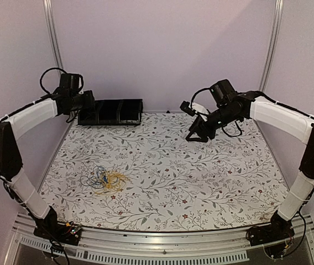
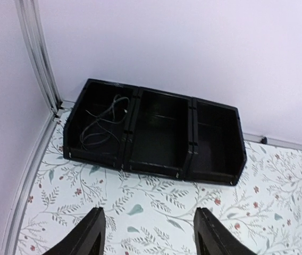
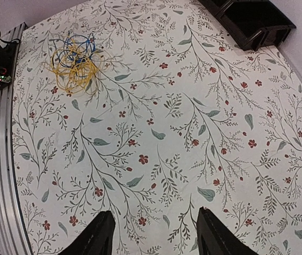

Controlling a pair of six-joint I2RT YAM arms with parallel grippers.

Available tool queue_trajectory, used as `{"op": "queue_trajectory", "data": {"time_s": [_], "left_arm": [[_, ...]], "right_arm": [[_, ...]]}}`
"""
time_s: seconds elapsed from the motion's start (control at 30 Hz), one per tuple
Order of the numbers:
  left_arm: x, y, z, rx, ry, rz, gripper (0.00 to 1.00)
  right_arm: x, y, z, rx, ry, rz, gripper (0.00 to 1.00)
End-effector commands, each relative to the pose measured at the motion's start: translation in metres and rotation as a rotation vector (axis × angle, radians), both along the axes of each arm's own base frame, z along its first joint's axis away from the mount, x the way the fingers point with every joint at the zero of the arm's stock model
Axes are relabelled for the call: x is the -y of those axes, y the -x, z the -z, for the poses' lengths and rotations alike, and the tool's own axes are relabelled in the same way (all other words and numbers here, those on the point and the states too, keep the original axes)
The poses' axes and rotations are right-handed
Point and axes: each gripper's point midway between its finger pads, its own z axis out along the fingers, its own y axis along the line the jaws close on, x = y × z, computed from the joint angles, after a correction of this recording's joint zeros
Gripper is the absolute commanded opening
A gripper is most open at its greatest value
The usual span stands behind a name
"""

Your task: Untangle the cables

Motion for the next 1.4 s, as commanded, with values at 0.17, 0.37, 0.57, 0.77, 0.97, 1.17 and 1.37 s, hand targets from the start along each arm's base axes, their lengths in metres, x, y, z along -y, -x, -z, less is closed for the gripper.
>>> {"op": "queue_trajectory", "data": {"time_s": [0.17,0.37,0.57,0.77,0.97,1.17,1.37], "left_arm": [[0.089,0.146,0.064,-0.346,0.145,0.283,0.55],[0.090,0.206,0.122,-0.588,0.159,0.227,0.46],[0.078,0.218,0.154,-0.721,0.093,0.162,0.45],[0.092,0.224,0.176,-0.854,0.095,0.232,0.44],[0.093,0.230,0.180,-0.902,0.056,0.272,0.32],[0.101,0.226,0.177,-0.906,0.048,0.311,0.06],[0.113,0.222,0.171,-0.911,0.018,0.328,0.12]], "right_arm": [[-0.028,-0.006,-0.019,0.040,-0.063,-0.132,0.54],[-0.051,-0.005,-0.013,-0.011,-0.082,-0.163,0.50],[-0.055,0.008,-0.001,-0.042,-0.065,-0.173,0.49],[-0.050,0.011,0.005,-0.046,-0.047,-0.162,0.49],[-0.047,0.014,0.010,-0.051,-0.041,-0.155,0.49],[-0.048,0.014,0.012,-0.057,-0.045,-0.151,0.49],[-0.051,0.010,0.013,-0.058,-0.050,-0.150,0.49]]}}
